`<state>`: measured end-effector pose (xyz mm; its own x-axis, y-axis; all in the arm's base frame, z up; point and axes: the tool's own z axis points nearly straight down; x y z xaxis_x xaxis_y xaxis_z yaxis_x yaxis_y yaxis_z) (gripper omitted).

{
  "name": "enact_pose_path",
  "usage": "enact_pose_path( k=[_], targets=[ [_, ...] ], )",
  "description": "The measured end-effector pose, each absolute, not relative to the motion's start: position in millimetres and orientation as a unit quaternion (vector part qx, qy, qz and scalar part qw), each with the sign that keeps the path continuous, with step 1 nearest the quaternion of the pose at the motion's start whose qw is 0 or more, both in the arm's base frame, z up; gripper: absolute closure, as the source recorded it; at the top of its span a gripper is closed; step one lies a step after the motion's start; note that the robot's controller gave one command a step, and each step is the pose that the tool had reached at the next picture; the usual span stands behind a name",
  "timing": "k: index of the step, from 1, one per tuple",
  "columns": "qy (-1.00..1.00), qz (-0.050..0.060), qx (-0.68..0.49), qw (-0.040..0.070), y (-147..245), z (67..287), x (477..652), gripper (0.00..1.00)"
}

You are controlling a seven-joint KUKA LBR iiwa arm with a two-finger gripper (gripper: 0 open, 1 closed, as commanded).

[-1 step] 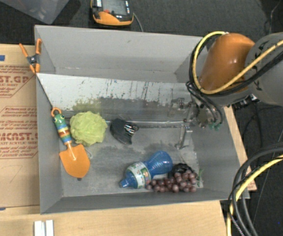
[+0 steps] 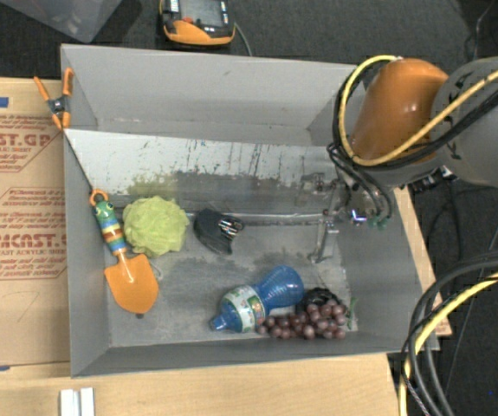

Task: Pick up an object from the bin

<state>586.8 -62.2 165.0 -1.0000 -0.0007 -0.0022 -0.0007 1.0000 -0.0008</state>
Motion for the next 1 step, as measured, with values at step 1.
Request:
enact_pose_path(
  k=[1],
  targets=[
    [0.986, 0.0, -0.165, 0.002, -47.3, 162.1, 556.1, 0.0]
  ],
)
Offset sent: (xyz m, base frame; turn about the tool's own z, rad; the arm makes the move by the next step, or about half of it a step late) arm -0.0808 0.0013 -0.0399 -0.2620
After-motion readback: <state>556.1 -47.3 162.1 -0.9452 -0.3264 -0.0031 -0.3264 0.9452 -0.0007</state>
